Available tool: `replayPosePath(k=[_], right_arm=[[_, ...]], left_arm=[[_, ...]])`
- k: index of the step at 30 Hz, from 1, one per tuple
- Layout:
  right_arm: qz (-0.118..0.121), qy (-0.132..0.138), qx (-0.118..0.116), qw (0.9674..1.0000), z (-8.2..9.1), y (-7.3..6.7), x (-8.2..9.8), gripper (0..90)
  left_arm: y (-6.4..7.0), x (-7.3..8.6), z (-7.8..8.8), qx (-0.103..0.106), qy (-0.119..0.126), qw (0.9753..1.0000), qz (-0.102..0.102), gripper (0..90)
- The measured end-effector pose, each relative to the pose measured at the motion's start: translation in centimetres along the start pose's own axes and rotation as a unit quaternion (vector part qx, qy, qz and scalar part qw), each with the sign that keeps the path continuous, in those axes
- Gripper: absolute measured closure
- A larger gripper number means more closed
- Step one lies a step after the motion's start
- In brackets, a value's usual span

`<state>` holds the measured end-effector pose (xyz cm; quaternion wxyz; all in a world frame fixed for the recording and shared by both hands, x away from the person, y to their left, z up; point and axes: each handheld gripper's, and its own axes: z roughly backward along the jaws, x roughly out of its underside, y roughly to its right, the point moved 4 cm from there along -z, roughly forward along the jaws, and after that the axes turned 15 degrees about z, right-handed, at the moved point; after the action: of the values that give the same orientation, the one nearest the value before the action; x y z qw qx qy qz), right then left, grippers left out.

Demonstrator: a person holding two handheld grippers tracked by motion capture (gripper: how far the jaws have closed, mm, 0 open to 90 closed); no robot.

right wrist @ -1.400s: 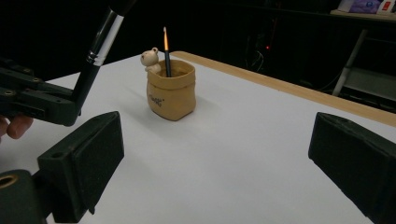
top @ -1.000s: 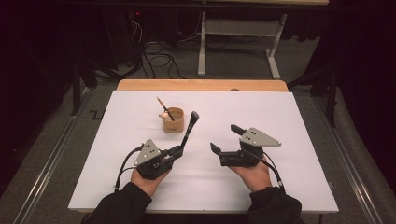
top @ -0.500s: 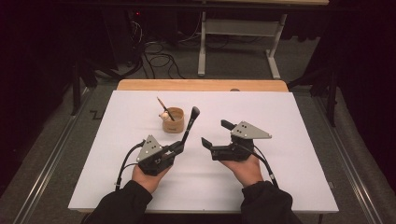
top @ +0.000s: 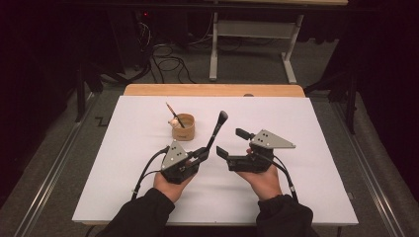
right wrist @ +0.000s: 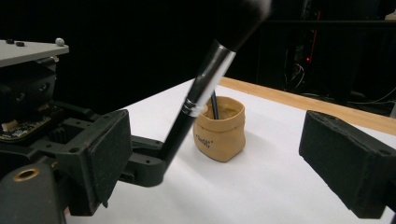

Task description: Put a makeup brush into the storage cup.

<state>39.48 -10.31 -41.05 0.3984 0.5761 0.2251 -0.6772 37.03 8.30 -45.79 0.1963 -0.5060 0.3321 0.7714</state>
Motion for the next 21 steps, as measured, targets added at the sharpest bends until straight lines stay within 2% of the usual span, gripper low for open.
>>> replayPosePath(k=[3, 4, 9, 13, 21], right_arm=[[-0.003, 0.000, -0.004, 1.0000, 0.1, -0.1, 0.2, 11.8], [-0.007, -0.003, -0.006, 1.0000, 0.0, -0.2, 0.4, 12.4], [-0.008, -0.008, -0.014, 0.9998, -0.2, -0.4, 0.9, 14.0], [-0.026, -0.004, -0.024, 0.9994, -0.3, -0.7, 1.2, 15.6], [-0.035, -0.001, -0.039, 0.9986, -0.2, -0.9, 1.5, 19.5]], left_arm=[[0.1, 0.4, 0.0, 0.007, 0.001, 1.0000, -0.002, 79.2], [0.2, 0.6, 0.0, 0.014, 0.004, 0.9999, 0.006, 79.2], [0.6, 0.9, 0.3, 0.025, 0.000, 0.9997, 0.004, 79.2], [0.8, 1.2, 0.5, 0.028, -0.002, 0.9996, 0.006, 79.1], [1.4, 1.7, -0.1, 0.035, -0.007, 0.9994, 0.006, 79.2]])
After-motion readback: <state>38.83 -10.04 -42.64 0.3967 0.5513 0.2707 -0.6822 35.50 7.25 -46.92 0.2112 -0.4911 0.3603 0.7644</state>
